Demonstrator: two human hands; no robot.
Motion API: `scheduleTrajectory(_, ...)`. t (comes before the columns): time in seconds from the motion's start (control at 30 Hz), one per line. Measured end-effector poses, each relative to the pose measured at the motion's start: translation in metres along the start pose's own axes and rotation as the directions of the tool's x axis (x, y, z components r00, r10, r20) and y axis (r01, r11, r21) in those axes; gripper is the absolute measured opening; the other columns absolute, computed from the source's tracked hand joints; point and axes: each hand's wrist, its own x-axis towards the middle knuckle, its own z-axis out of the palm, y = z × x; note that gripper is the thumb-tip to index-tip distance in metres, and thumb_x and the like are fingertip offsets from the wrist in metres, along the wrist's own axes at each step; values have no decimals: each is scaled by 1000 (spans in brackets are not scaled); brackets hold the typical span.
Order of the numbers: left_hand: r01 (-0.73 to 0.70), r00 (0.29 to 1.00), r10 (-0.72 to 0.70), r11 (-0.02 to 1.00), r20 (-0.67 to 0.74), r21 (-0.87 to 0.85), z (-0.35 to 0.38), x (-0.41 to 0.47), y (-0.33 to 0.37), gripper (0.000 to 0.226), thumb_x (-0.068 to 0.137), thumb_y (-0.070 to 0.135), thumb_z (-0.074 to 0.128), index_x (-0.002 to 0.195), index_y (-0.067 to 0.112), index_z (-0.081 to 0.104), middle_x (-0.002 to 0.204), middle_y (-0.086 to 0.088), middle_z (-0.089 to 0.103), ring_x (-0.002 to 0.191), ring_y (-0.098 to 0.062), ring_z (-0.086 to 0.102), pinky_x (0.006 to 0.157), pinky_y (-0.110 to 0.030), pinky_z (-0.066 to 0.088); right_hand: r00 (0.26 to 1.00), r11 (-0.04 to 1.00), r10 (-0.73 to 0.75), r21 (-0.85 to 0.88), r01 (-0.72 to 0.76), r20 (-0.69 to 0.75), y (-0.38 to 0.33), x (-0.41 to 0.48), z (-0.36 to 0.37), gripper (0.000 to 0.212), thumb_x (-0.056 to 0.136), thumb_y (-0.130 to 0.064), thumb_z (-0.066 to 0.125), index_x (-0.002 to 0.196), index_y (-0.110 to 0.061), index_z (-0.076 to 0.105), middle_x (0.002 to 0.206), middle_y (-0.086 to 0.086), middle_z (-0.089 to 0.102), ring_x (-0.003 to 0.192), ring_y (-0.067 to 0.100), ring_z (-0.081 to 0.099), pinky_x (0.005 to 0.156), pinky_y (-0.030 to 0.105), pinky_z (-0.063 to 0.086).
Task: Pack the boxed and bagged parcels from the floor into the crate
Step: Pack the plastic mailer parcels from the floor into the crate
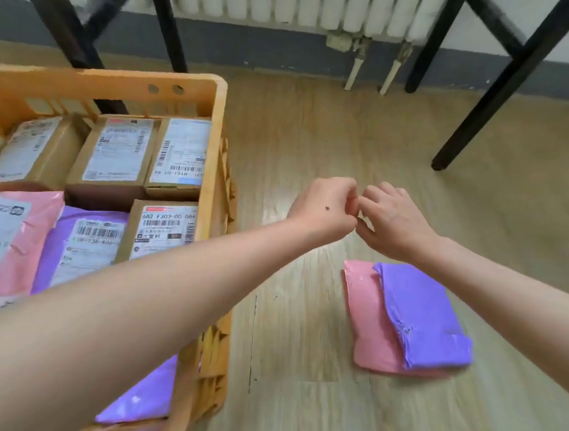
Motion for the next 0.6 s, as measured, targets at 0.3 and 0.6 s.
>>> scheduleTrajectory(0.3, 107, 939, -149, 983, 310, 150, 134, 17, -7, 16, 76, 24, 61, 90, 16, 62, 93, -4, 64, 87, -26, 61, 65, -30, 47, 849, 946, 316, -70, -317, 423, 54, -75, 73, 35, 87, -49, 48, 85, -14, 55, 97, 12, 64, 91, 31, 61, 66, 32, 39)
scheduleTrajectory(0.6, 532, 809, -479, 844, 342, -76, 193, 25, -16, 26, 79, 17, 65, 97, 10, 47, 110, -16, 60, 92, -27, 57, 72, -30, 46, 775, 934, 354, -234, -268, 523, 33, -107, 96, 54, 82, -61, 47, 109, -13, 51, 104, 4, 62, 95, 27, 62, 72, 37, 30)
